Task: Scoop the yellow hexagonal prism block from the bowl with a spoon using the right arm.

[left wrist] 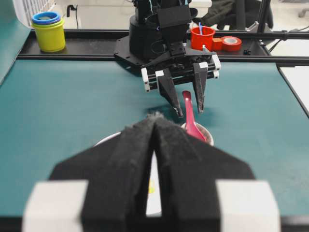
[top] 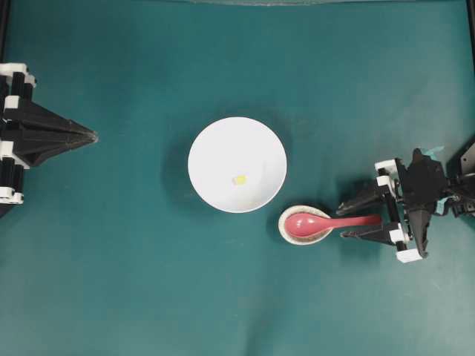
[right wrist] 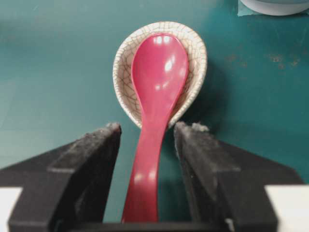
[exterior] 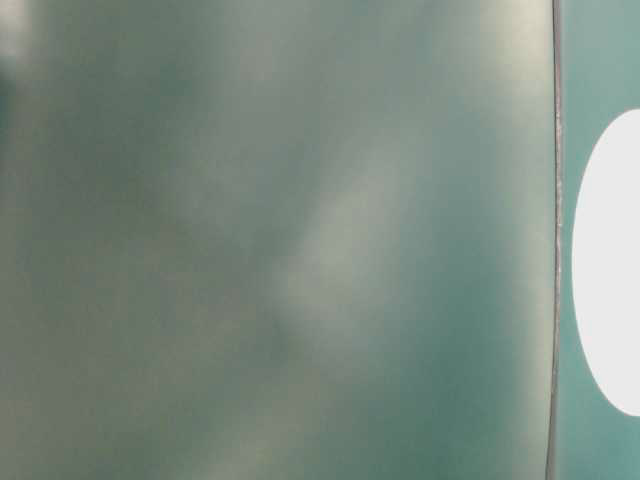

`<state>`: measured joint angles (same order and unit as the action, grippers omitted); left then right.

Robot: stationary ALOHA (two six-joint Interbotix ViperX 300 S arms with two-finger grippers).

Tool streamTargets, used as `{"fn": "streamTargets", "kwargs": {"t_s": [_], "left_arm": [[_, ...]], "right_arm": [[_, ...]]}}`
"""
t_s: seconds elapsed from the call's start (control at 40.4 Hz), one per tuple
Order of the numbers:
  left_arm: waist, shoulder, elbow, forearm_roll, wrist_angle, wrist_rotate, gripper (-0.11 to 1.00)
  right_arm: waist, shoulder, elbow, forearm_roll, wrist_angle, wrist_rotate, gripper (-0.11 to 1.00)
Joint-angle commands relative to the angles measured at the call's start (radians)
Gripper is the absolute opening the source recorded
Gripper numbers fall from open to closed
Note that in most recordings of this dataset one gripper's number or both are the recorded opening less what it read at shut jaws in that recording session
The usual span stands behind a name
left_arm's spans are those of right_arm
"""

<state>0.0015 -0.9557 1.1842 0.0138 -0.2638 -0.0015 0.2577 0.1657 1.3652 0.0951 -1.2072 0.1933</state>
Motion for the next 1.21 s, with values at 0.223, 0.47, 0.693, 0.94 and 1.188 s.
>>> {"fn": "streamTargets", "kwargs": {"t_s": [0.223, 0.47, 0.693, 0.94, 1.188], "left_arm": [[0.002, 0.008, -0.020, 0.003, -0.006, 0.002, 0.00], [0.002, 0.009, -0.020, 0.002, -0.006, 0.002, 0.00], [0.002, 0.008, -0.020, 0.003, -0.005, 0.002, 0.00], [0.000, 0.009, -0.020, 0.002, -0.006, 0.002, 0.00], [0.002, 0.009, -0.020, 0.003, -0.005, 0.002, 0.00]], "right_arm": [[0.003, -0.008, -0.009, 0.002, 0.015, -0.038, 0.55], [0.003, -0.008, -0.009, 0.002, 0.041, -0.058, 0.53], [0.003, -0.008, -0.012, 0.002, 0.040, -0.061, 0.44], [0.003, -0.009, -0.031, 0.003, 0.041, -0.078, 0.41], [0.003, -0.008, -0.032, 0.006, 0.041, -0.078, 0.40]]}}
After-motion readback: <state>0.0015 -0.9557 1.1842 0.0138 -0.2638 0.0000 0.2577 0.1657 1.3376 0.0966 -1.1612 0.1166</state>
